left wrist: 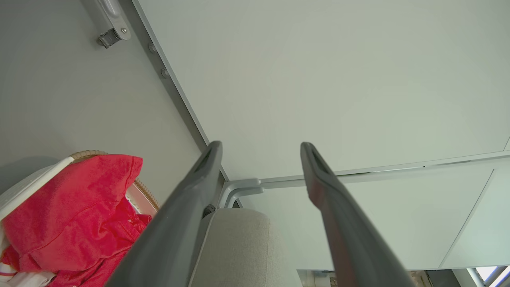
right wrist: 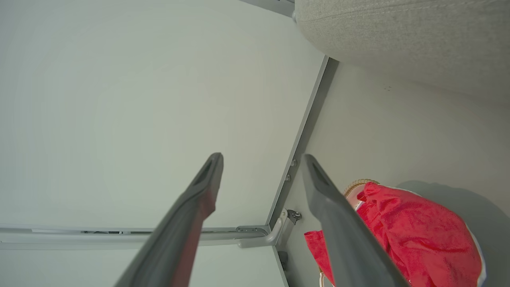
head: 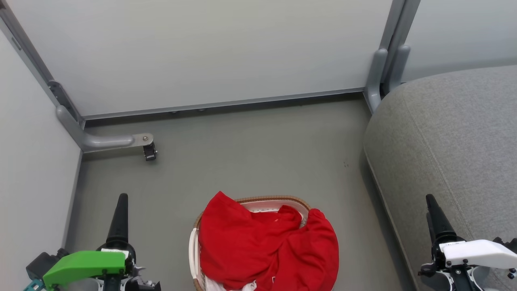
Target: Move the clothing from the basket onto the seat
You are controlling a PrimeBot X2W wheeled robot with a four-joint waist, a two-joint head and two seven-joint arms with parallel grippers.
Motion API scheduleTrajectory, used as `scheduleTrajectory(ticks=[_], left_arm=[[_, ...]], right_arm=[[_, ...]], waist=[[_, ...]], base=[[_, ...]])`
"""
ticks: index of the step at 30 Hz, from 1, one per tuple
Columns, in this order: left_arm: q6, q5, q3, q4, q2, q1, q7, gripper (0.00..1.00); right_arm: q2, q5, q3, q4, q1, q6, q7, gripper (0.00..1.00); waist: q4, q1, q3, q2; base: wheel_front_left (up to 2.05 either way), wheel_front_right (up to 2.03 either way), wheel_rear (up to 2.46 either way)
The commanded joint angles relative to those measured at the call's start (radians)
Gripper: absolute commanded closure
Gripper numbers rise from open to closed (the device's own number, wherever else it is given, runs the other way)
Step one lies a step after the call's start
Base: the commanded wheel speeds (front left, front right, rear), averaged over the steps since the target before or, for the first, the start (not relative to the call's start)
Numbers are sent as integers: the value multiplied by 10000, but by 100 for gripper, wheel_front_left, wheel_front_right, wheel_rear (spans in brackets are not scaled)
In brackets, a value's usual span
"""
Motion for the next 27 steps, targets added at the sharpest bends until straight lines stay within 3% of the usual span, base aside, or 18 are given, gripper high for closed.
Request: scheduleTrajectory(ticks=[1, 27], left_arm=[[66, 435, -62, -294, 43, -71, -119, 0], [610, 5162, -887, -1179, 70, 281, -1010, 0]], right_arm=[[-94, -453, -59, -237, -24, 3, -118, 0], [-130, -5272, 221, -1093, 355, 4, -1021, 0]], waist=[[4, 0, 2, -1], [37, 0, 34, -1]], base=[[0, 0, 0], [0, 0, 0]])
